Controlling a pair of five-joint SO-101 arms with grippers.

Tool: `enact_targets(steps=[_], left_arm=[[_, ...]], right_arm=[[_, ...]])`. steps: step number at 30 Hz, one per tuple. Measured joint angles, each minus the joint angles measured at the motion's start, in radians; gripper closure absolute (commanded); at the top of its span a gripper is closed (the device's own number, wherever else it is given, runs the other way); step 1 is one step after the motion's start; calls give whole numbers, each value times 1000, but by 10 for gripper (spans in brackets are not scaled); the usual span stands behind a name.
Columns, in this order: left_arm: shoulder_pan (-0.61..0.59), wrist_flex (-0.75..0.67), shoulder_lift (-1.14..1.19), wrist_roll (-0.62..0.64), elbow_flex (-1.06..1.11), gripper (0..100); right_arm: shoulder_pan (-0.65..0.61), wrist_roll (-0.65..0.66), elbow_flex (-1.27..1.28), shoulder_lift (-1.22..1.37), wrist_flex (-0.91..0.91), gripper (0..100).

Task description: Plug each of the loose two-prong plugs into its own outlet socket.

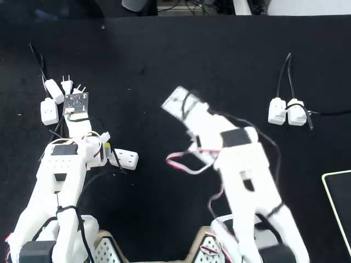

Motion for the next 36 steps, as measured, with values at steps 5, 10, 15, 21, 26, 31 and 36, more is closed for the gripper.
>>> enact_targets(steps=[5,10,15,21,26,31,36], left_arm=[[-11,0,-8,0,0,805],[-58,0,-144,43,64,805],[-64,0,-364,52,176,805],[-40,0,-651,52,298,805],[29,6,-853,52,390,805],[74,89,-1014,52,411,805],[112,152,-1126,52,440,805]], right_arm=[[-170,-86,107,-124,-101,988],[-376,-203,273,-163,-341,988],[-463,-224,479,-163,-658,988],[-473,-417,617,-163,-934,988],[-493,-482,623,-164,-977,988],[-597,-486,643,-164,-980,988],[-632,-486,643,-166,-980,988]])
